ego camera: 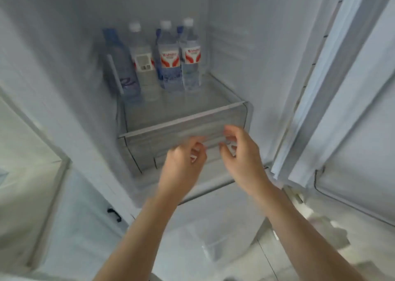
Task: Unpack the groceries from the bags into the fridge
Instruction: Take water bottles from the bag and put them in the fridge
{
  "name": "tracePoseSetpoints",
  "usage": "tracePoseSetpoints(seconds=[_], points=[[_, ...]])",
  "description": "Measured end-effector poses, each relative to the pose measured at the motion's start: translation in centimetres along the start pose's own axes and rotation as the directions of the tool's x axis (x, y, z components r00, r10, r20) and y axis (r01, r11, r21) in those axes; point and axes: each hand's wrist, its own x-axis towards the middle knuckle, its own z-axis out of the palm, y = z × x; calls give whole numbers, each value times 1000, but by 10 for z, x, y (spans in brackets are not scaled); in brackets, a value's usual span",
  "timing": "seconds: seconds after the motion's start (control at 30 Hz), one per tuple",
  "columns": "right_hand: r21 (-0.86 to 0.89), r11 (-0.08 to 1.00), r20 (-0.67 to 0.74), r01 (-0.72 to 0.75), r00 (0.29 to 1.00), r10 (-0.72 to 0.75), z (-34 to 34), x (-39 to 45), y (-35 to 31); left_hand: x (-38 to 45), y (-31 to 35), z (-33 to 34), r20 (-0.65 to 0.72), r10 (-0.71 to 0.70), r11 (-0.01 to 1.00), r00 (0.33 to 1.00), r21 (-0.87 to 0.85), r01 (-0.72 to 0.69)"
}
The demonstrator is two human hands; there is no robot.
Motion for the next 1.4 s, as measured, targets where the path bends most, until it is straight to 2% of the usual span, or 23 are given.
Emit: tracePoseSetpoints(seconds=[0.2,0.33,0.5,0.7,0.87,1.0,1.27,1.4], points=[[-81,980,98,-182,977,189,-25,-142,7,-135,-7,22,177,-84,993,981,-66,97],[-136,946,89,-293,948,306,-50,-226,9,-215,-7,40,289,-104,992,951,-43,122],[-153,878,96,-454,877,470,-86,-318,8,-283,14,62,441,-74,995,894,-32,98],[-131,745,14,-654,750,661,-144,-418,21,-343,52,104,632,-24,1000,774,22,13],[-118,663,-93,-740,673,734,-217,-486,33,-383,106,157,780,3,998,626,41,-56],[-136,614,-103,-777,628,772,-281,-538,48,-419,157,210,837,29,993,547,38,-111],[-162,510,-135,-845,531,836,-386,-601,87,-471,247,306,878,114,985,464,-40,-168],[-143,469,-173,-872,489,855,-422,-603,112,-469,265,339,898,107,984,427,-33,-176]])
